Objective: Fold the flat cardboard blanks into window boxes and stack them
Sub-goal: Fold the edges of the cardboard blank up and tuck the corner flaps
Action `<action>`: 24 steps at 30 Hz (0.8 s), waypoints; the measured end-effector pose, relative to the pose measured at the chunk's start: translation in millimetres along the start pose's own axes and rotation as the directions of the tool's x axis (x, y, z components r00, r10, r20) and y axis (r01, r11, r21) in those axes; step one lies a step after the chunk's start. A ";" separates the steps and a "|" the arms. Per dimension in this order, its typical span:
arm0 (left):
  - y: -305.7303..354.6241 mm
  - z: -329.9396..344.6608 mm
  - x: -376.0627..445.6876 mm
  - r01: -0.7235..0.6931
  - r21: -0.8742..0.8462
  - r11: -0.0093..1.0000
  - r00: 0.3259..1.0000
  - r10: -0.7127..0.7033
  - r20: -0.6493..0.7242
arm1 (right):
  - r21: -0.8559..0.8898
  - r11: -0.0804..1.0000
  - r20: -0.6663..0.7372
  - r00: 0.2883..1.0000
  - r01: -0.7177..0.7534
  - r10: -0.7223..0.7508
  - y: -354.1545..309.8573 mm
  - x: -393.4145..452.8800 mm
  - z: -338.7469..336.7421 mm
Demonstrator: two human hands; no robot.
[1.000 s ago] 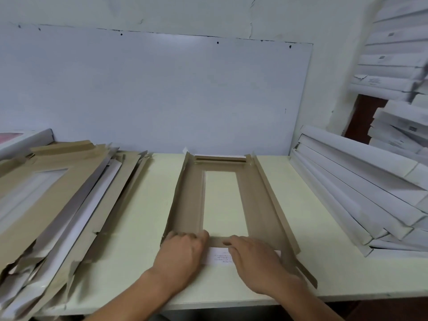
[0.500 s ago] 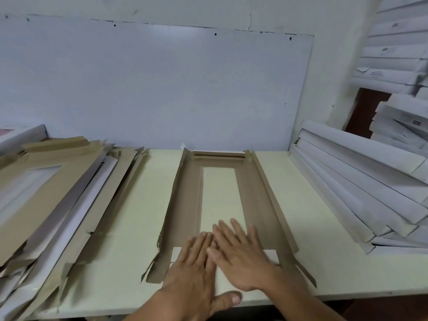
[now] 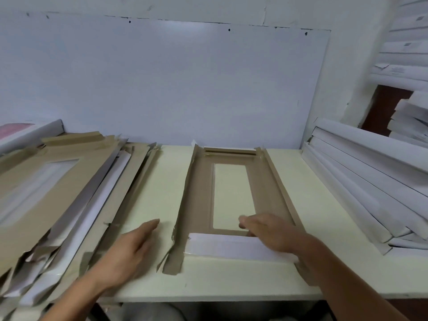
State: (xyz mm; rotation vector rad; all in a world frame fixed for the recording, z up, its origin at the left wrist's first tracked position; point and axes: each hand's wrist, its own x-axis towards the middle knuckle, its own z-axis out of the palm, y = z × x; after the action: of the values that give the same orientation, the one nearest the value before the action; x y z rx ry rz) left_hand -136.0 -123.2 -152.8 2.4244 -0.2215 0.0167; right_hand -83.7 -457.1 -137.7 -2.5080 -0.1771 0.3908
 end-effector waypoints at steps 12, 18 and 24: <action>2.3 11.8 32.9 -0.471 0.138 0.871 0.833 0.388 0.394 | -0.467 0.761 -0.072 0.838 0.450 -0.540 -32.3 -54.0 71.9; -7.6 17.1 39.3 -0.408 0.052 0.912 0.852 0.359 0.382 | -0.560 0.714 -0.145 0.799 0.420 -0.584 -18.2 -80.3 106.5; 2.3 23.4 48.3 -0.329 -0.217 0.919 0.829 0.391 0.400 | -0.578 0.727 -0.143 0.831 0.371 -0.537 -18.3 -86.1 106.8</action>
State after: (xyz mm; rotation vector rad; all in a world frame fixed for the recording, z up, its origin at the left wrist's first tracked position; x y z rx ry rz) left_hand -89.9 -147.5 -165.7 2.1814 -0.8587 -0.3667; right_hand -199.7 -403.3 -190.4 -2.8793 -0.8780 -0.3025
